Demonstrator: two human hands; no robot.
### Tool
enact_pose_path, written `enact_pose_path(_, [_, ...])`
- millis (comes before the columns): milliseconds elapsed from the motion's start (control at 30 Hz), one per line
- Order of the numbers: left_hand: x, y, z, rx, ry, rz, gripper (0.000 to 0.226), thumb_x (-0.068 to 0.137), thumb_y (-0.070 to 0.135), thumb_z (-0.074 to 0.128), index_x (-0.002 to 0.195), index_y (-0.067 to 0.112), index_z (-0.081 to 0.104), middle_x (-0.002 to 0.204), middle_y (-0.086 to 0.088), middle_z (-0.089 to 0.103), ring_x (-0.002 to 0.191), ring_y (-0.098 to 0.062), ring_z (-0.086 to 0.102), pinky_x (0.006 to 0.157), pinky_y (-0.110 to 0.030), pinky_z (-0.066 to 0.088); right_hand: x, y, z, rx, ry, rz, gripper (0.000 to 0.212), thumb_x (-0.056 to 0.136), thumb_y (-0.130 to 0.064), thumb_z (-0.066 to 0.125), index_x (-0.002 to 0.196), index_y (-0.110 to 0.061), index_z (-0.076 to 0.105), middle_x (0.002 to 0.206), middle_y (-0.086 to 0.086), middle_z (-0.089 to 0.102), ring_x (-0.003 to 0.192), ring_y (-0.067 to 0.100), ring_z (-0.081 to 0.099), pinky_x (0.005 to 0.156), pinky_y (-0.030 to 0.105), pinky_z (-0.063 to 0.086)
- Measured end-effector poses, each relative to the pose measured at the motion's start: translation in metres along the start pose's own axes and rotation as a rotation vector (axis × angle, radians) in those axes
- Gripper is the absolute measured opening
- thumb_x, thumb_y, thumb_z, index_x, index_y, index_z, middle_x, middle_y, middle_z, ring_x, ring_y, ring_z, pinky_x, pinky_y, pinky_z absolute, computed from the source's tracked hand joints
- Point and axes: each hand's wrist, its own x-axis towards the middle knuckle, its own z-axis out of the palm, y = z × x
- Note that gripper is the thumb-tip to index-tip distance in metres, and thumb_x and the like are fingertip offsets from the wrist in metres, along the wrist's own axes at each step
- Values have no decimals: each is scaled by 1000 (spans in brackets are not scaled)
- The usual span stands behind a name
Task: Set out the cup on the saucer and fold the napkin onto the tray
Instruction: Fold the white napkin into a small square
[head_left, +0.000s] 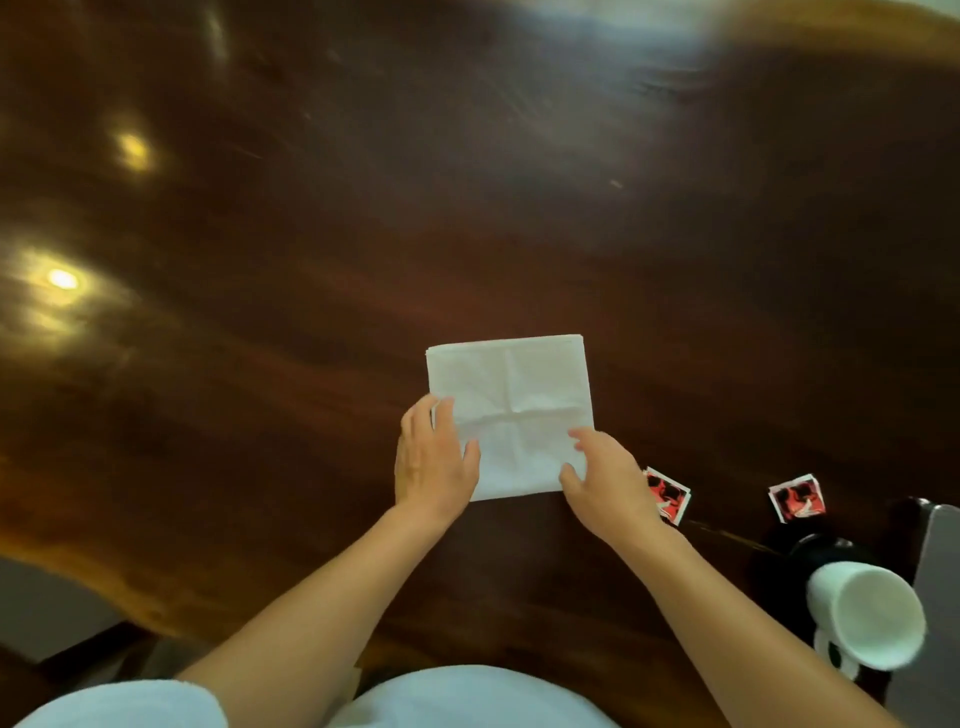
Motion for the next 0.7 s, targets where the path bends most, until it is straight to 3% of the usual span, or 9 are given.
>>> enact_pose_path(100, [16,12,17,157,-115,244,67,102,41,44,157,11,20,166,-15,17,154,-32,10,122,-43,21,24,-16,12,-207,97,-213,59,95,-25,59,149,-17,34,152,6,41,139,26,40,108,38,40])
enact_pose_path(167, [27,9,31,254,-231,332,68,104,46,23,158,14,-3,168,-12,-4,154,-30,-10,125,-44,7,45,-24,25,-312,71,-307,64,100,-28,51,155,-18,20,164,8,17,152,30,12,120,45,23])
enact_pose_path(233, [39,-1,44,329,-262,401,64,104,45,11,155,16,-16,167,-11,-15,152,-29,-20,125,-44,-2,64,-25,39,-387,63,-378,62,104,-35,36,157,-20,8,166,7,1,152,29,-7,123,49,6])
enact_pose_path(367, [59,-15,54,387,-201,488,64,103,41,16,157,15,-6,168,-11,-8,153,-29,-14,123,-44,-9,89,-13,60,-478,29,-477,62,103,-50,9,156,-22,-4,166,3,-8,151,26,-14,122,54,-1])
enact_pose_path(500, [68,-30,63,327,-51,494,71,100,49,27,160,13,14,168,-10,10,155,-32,6,123,-52,10,106,19,63,-552,122,-508,66,101,-53,17,158,-22,4,167,3,-3,153,27,-6,120,56,4])
enact_pose_path(600, [69,-33,65,308,-1,395,77,98,53,29,160,11,10,168,-9,7,155,-30,4,123,-53,7,114,35,51,-548,205,-409,68,99,-53,18,158,-21,5,167,2,-2,153,29,-5,120,56,2])
enact_pose_path(700, [76,-26,59,340,-37,318,79,99,56,24,159,10,1,168,-10,-3,155,-29,-3,124,-50,3,119,40,33,-569,171,-339,69,100,-54,13,157,-20,-6,166,1,-12,152,28,-13,120,57,3])
